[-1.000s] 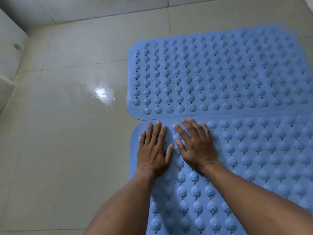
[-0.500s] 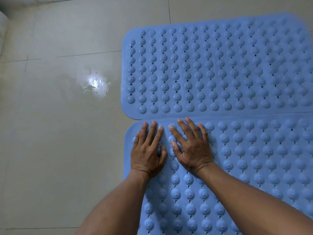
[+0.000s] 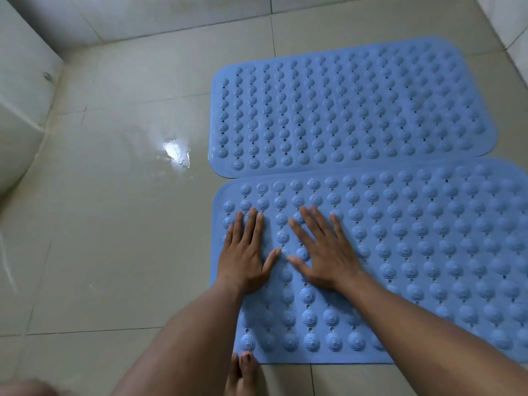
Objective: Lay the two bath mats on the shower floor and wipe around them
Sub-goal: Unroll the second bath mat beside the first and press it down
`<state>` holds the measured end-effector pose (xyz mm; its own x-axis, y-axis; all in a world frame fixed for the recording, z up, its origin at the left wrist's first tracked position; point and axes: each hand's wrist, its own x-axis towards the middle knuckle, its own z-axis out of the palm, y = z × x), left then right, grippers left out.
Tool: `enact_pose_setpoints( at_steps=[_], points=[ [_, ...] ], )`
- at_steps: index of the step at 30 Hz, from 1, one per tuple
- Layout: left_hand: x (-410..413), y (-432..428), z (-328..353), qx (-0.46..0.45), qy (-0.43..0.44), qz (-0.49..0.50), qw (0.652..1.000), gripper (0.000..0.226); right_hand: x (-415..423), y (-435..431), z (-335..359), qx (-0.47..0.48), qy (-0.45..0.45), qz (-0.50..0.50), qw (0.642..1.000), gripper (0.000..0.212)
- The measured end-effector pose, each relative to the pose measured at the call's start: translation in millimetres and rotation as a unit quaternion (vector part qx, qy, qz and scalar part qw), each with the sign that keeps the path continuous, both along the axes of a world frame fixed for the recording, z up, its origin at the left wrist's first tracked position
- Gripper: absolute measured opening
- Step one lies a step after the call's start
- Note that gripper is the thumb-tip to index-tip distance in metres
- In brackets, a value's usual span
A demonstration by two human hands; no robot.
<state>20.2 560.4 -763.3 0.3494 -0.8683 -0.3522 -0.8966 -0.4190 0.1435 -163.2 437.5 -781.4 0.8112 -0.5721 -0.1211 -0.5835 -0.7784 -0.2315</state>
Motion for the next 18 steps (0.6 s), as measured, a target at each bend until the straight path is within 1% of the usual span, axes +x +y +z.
enact_pose_setpoints(
  at_steps=[5,8,12,18],
  points=[
    [-4.1,35.2,9.8,0.042,-0.01,-0.047,0.998,0.096,-30.5,33.9,2.0,0.01,0.02,0.001,1.0,0.088],
    [-5.5,49.8,15.8,0.051,-0.002,-0.055,0.997,0.098,-39.9,43.6,5.3,0.008,0.024,0.008,1.0,0.089],
    [-11.2,58.4,22.2,0.062,0.0,-0.053,0.997,0.096,-42.2,49.3,8.7,0.017,0.032,0.0,0.999,0.095],
    [-2.7,62.4,24.4,0.057,0.015,-0.078,0.995,0.093,-28.1,60.7,9.6,0.033,0.032,-0.051,0.998,0.104]
  ],
)
